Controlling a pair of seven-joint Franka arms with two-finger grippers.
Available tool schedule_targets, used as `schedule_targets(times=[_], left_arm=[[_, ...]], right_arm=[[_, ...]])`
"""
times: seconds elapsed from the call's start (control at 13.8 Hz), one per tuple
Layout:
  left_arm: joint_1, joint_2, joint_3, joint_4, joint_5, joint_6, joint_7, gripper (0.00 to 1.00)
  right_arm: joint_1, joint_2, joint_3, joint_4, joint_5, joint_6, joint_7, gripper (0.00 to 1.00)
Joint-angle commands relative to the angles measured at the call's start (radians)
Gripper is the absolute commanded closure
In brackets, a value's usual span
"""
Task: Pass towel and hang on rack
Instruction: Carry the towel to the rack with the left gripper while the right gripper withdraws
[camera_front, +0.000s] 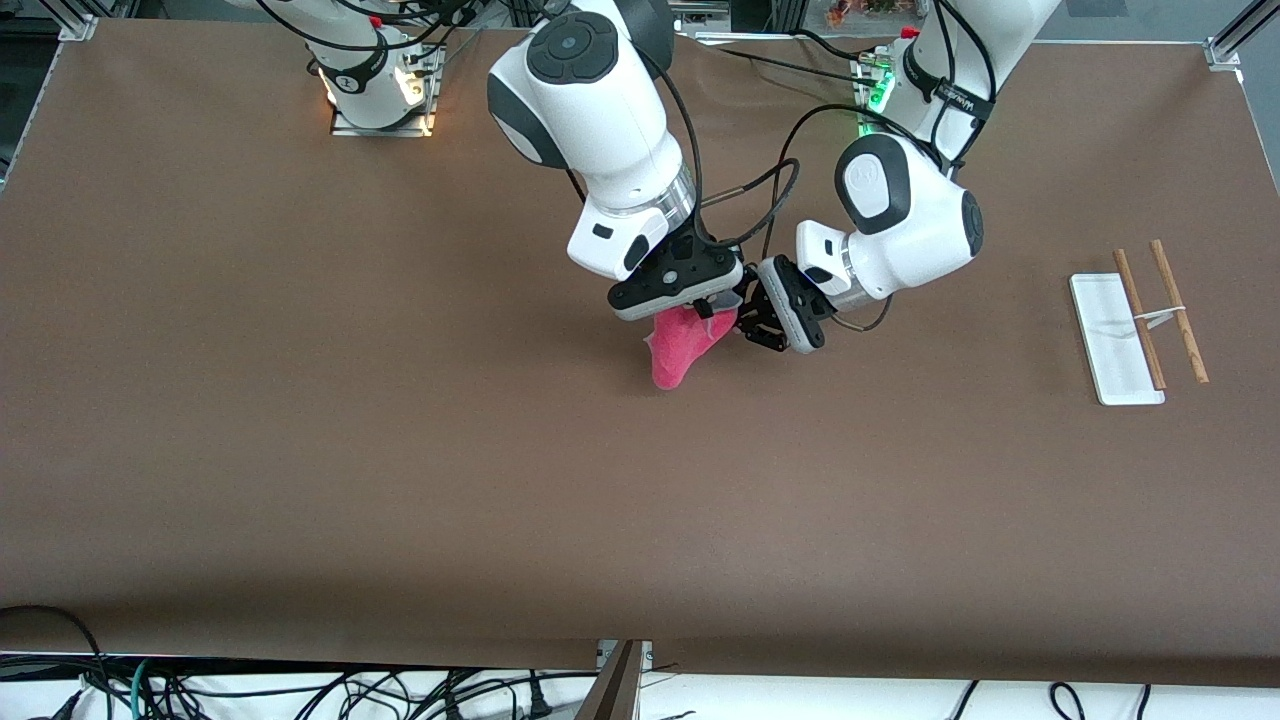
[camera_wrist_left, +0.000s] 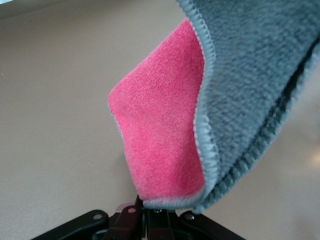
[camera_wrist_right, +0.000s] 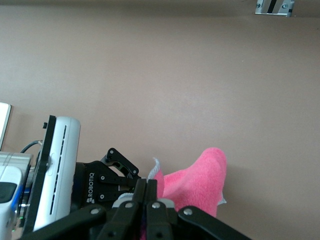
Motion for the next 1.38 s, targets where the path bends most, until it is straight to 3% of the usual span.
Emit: schedule_targets(times=[0.0, 0.07, 0.87, 1.16, 1.31], left_arm=[[0.002, 0.001, -0.002, 0.011, -0.036, 0.005, 0.04, 1.0], [0.002, 0.001, -0.002, 0.011, -0.036, 0.005, 0.04, 1.0], [0.069, -0.051, 0.015, 0.023, -0.008, -0.056, 0.032, 1.0], [0.151, -0.057, 0.015, 0.112, 0.166, -0.226, -0.075, 1.0], [0.177, -0.056, 0.015, 0.178, 0.323, -0.315, -0.196, 1.0]], right_arm=[[-0.003, 0.003, -0.002, 0.009, 0.009, 0.006, 0.006, 0.57], [-0.003, 0.001, -0.002, 0.009, 0.005, 0.006, 0.002, 0.01], [-0.049, -0.01, -0.008, 0.007, 0.0, -0.026, -0.027, 0.0], [-0.15, -0.026, -0.023, 0.007, -0.018, -0.162, -0.182, 0.0], [-0.161, -0.054, -0.087, 0.007, -0.06, -0.202, -0.212, 0.0]])
